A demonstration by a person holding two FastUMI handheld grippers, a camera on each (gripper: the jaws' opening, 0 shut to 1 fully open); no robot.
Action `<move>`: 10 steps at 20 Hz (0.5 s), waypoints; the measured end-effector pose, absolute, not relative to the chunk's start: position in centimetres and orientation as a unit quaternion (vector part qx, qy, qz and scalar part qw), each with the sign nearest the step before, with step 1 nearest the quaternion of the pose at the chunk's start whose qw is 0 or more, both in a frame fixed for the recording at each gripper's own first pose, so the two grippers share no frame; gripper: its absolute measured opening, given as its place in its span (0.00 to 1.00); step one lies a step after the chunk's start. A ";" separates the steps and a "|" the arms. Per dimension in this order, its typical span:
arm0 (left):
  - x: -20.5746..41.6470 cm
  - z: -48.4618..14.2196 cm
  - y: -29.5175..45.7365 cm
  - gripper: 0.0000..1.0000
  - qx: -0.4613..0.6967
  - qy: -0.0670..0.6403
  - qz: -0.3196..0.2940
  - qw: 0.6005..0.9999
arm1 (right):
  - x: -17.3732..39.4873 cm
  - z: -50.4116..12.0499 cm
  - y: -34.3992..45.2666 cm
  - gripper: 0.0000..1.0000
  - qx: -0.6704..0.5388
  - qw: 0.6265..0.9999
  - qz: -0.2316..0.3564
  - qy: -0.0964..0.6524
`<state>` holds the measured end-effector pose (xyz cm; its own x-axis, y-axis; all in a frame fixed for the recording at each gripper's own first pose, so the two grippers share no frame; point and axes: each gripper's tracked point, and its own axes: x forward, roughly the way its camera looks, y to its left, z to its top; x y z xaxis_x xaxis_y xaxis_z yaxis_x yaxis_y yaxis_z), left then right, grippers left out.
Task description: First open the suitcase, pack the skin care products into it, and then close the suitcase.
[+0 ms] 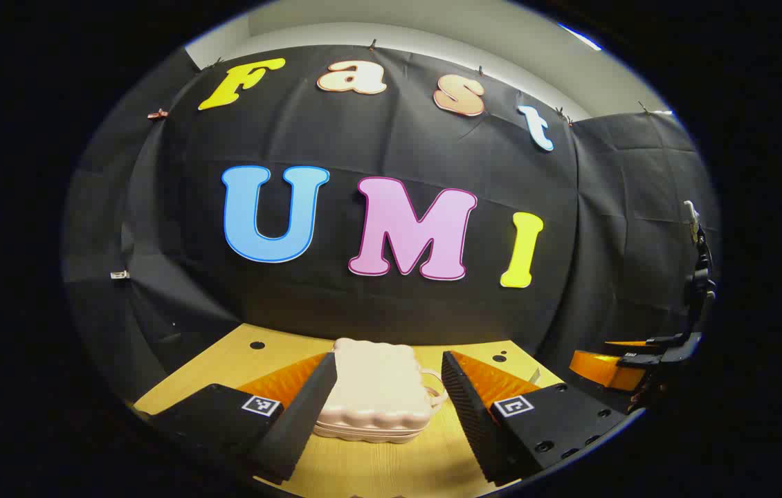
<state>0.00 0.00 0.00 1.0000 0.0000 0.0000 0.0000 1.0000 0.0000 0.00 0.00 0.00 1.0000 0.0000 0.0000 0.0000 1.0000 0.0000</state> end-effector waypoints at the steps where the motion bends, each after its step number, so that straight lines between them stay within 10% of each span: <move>1: 0.5 0.0 -0.1 0.96 0.003 0.002 0.002 1.000 | 0.4 0.1 -0.2 0.99 0.000 1.000 0.002 0.000; 10: 2.7 -0.8 -0.2 0.96 -0.016 0.015 0.021 1.000 | 2.6 -0.1 -2.1 0.99 0.007 1.000 -0.001 0.006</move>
<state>2.66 -0.22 -0.80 0.9986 0.0420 -0.0312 -0.0430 0.9986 -0.0314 2.58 -2.08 -0.07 0.9999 -0.0010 -0.0118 0.0012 0.9999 0.0135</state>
